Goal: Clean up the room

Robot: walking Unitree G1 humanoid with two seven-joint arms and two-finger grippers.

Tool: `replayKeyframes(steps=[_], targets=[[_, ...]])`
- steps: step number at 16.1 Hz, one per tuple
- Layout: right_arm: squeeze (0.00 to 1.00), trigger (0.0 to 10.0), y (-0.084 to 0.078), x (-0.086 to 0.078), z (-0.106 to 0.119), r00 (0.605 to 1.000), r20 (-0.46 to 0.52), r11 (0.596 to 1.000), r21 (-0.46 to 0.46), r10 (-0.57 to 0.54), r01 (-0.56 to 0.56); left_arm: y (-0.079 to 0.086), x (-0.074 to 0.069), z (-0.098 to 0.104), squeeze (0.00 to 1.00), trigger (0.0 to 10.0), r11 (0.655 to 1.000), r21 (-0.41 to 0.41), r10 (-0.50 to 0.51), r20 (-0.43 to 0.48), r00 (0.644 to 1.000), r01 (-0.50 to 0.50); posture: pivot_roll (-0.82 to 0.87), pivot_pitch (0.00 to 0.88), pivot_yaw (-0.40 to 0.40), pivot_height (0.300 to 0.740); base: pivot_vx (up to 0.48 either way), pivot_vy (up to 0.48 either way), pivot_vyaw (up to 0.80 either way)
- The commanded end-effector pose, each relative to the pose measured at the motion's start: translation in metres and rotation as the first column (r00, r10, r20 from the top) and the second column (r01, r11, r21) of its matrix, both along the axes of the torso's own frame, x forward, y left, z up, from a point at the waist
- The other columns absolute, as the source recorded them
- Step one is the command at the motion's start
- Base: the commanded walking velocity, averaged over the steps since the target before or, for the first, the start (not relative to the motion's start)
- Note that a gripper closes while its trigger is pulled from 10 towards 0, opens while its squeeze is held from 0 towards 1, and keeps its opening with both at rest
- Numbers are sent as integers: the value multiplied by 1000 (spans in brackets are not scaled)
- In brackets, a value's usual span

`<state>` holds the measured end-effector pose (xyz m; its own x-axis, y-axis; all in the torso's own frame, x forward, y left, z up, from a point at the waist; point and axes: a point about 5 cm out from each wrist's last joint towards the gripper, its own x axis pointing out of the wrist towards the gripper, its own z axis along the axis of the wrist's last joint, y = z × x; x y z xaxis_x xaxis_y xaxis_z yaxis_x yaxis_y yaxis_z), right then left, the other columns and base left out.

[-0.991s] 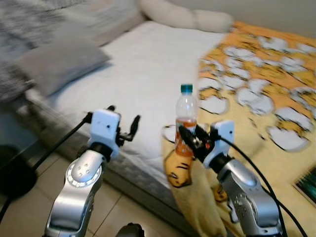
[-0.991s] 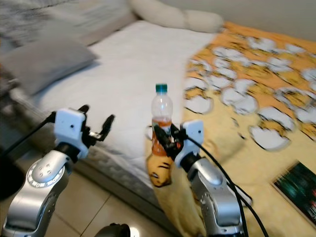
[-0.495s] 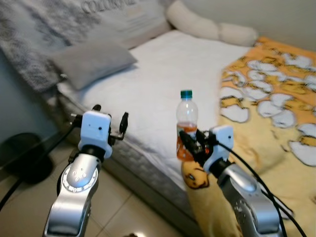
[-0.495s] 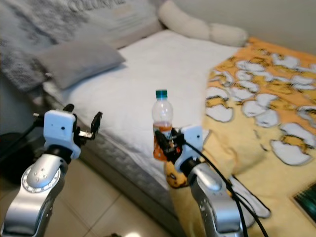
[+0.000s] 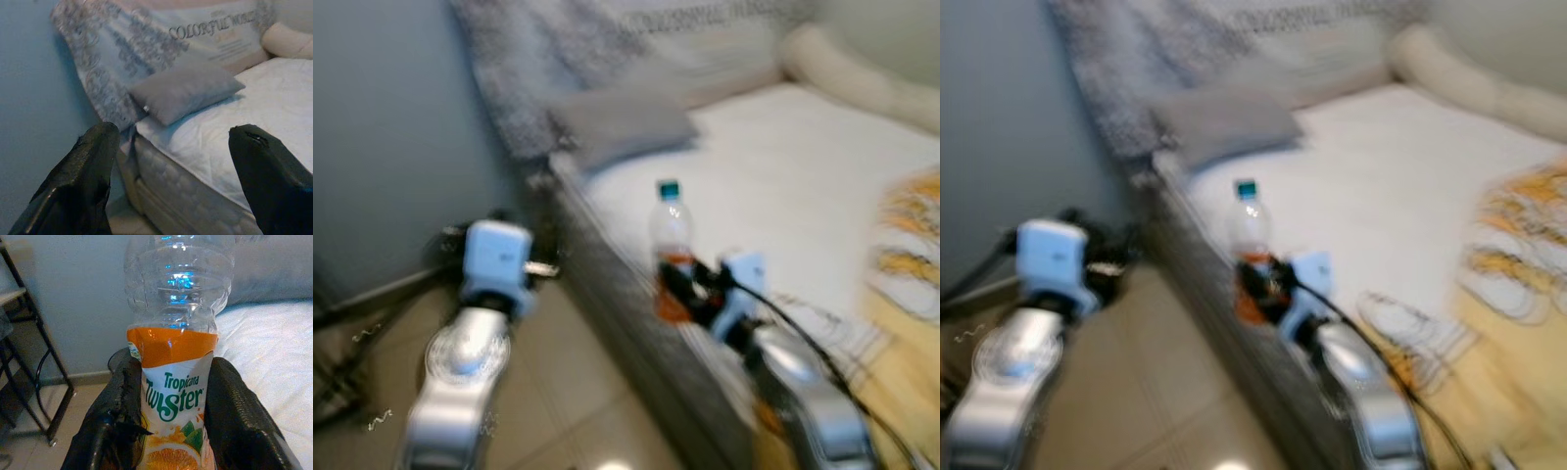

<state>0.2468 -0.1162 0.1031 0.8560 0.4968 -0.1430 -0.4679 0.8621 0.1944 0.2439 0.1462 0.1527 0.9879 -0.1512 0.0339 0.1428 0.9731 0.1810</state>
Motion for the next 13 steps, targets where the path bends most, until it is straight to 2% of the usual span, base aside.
replayKeyframes(steps=[1, 11, 13], targets=[[0, 10000, 7, 2, 5, 1000, 14, 1000, 15, 23, -23, 6, 2, 5, 0, 10000, 1000, 18, 19, 18, 1000, -19, 2, 0, -5, 740, 401, 0, 800], [0, 10000, 10, 7, 5, 999, 15, 999, 2, 48, -48, 5, 2, 4, 0, 10000, 1000, 21, 18, 12, 1000, -18, 15, 0, -16, 740, 401, 0, 800], [0, 10000, 5, 9, 3, 1000, 11, 1000, -4, -3, 3, 7, 3, 4, 0, 10000, 1000, 22, 17, 9, 1000, -17, 15, 0, -18, 740, 401, 0, 0]])
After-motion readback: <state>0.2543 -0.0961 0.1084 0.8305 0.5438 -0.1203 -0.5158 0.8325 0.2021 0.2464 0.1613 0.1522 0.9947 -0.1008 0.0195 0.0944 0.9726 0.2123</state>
